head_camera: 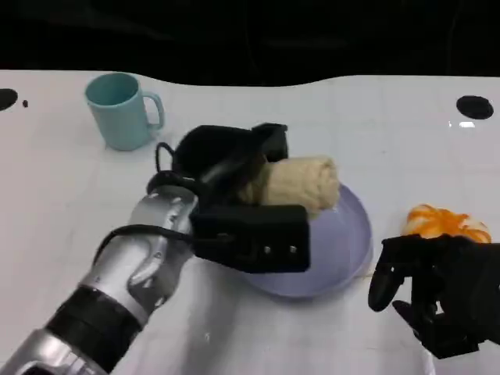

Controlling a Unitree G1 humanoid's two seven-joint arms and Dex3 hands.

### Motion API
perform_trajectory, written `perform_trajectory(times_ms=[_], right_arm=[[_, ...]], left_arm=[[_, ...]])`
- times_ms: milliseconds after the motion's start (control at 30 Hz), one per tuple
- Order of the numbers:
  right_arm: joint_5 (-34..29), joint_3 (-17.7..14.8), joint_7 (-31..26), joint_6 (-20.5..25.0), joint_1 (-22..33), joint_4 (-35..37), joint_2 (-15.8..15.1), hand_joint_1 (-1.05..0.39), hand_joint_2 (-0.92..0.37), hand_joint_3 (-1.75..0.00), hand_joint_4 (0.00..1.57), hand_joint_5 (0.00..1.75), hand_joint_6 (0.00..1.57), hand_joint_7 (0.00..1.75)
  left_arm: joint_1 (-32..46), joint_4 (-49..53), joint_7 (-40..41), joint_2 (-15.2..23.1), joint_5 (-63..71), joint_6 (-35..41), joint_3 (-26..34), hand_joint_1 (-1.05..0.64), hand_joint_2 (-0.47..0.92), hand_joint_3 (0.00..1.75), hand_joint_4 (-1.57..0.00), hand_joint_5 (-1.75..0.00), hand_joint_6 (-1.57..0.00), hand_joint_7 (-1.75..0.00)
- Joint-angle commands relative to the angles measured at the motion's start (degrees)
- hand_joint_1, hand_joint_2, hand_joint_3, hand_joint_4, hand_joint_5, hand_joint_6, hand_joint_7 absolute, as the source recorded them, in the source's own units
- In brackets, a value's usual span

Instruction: Grasp the towel on the left side of the plate with the left hand and place it into the plate.

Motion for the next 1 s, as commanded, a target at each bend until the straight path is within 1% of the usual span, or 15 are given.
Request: perform_trajectory(times_ms=[33, 67, 100, 167, 233, 300, 367, 400, 467, 500, 533, 633, 733, 867, 1000], right_arm=[[0.6, -0.2, 0.2, 0.0, 0.1, -0.7, -0.4, 0.01, -0.59, -1.05, 0.7, 1.68, 0.68, 1.42], [0.6, -0.2, 0.2, 0.0, 0.1, -0.7, -0.3, 0.01, -0.59, -1.05, 0.7, 1.68, 0.68, 1.42], [0.7, -0.1, 0.1, 0.1, 0.0, -0.7, -0.2, 0.01, -0.59, -1.06, 0.71, 1.68, 0.68, 1.42], [0.8, 0.0, 0.1, 0.1, 0.0, -0.7, -0.2, 0.01, -0.58, -1.06, 0.71, 1.68, 0.68, 1.43], [0.7, 0.1, 0.0, 0.4, -0.1, -0.8, -0.2, 0.01, -0.58, -1.06, 0.71, 1.68, 0.68, 1.43], [0.7, 0.2, -0.1, 0.5, -0.1, -0.9, -0.2, 0.01, -0.59, -1.06, 0.71, 1.68, 0.68, 1.43], [0.7, 0.2, 0.0, 0.2, -0.1, -0.8, -0.3, 0.01, -0.59, -1.06, 0.71, 1.69, 0.68, 1.43], [0.8, 0.1, 0.0, 0.0, -0.1, -0.7, -0.3, 0.0, -0.58, -1.06, 0.71, 1.69, 0.68, 1.43], [0.8, 0.1, 0.2, 0.1, -0.2, -0.8, -0.5, 0.0, -0.59, -1.06, 0.71, 1.69, 0.68, 1.43], [0.7, 0.2, 0.2, 0.2, -0.2, -0.8, -0.6, 0.0, -0.59, -1.05, 0.7, 1.69, 0.68, 1.43], [0.6, 0.2, 0.2, 0.2, -0.2, -0.9, -0.7, 0.0, -0.59, -1.05, 0.7, 1.69, 0.68, 1.43], [0.5, 0.3, 0.3, 0.4, -0.3, -1.0, -1.0, -0.01, -0.59, -1.05, 0.7, 1.69, 0.67, 1.42], [0.8, 0.0, 0.4, 0.5, -0.2, -0.9, -1.0, 0.0, -0.6, -1.04, 0.69, 1.7, 0.67, 1.43], [1.0, -0.4, 0.4, -0.4, 0.0, -0.5, -1.1, 0.0, -0.6, -1.03, 0.69, 1.7, 0.67, 1.43], [1.2, -0.5, 0.5, -0.7, 0.0, -0.3, -1.1, 0.0, -0.6, -1.04, 0.7, 1.7, 0.67, 1.44]], left_arm=[[-2.0, 1.4, -1.0, -2.2, 2.1, 1.8, -1.9, -0.21, 0.55, 0.82, -0.87, -1.75, -0.83, -0.96], [-2.2, 1.7, -1.6, -2.6, 2.5, 2.3, -2.3, -0.23, 0.61, 0.68, -0.87, -1.75, -0.86, -0.79], [-2.4, 2.0, -2.0, -2.8, 2.9, 2.6, -2.6, -0.27, 0.75, 0.42, -0.85, -1.75, -0.93, -0.55], [-2.9, 2.9, -3.0, -2.9, 3.2, 2.7, -3.2, -0.32, 0.88, 0.19, -0.81, -1.74, -0.98, -0.33], [-3.3, 3.7, -4.3, -3.0, 3.0, 2.4, -3.4, -0.3, 0.91, 0.12, -0.77, -1.67, -0.99, -0.25], [-3.6, 4.1, -5.6, -2.9, 2.9, 2.4, -3.6, -0.27, 0.92, 0.11, -0.66, -1.38, -0.93, -0.15], [-3.7, 4.1, -7.1, -2.7, 2.9, 2.4, -3.7, -0.27, 0.91, 0.1, -0.61, -1.26, -0.87, -0.09], [-3.9, 4.0, -8.3, -2.4, 3.2, 2.7, -4.1, -0.32, 0.91, 0.08, -0.46, -1.06, -0.68, -0.04], [-4.1, 3.6, -10.1, -2.0, 4.1, 3.5, -4.8, -0.43, 0.92, 0.08, -0.33, -0.7, -0.49, -0.01], [-4.1, 3.5, -10.3, -1.9, 4.5, 3.7, -5.1, -0.51, 0.92, 0.08, -0.24, -0.57, -0.38, 0.0], [-4.0, 3.4, -10.4, -1.9, 4.8, 4.0, -5.2, -0.55, 0.92, 0.08, -0.21, -0.51, -0.33, 0.0], [-3.9, 2.9, -10.9, -1.8, 5.4, 5.0, -5.4, -0.65, 0.92, 0.07, -0.13, -0.44, -0.22, 0.0], [-3.9, 1.5, -13.3, -1.3, 5.8, 6.1, -5.5, -0.75, 0.92, 0.09, -0.04, -0.43, -0.14, 0.0], [-3.8, -0.5, -17.1, -0.1, 5.2, 6.4, -5.1, -0.82, 0.92, 0.12, 0.0, -0.46, -0.14, -0.01], [-2.3, -4.5, -19.5, 1.9, 3.6, 5.7, -3.5, -0.79, 0.92, 0.13, -0.02, -0.49, -0.19, -0.03]])
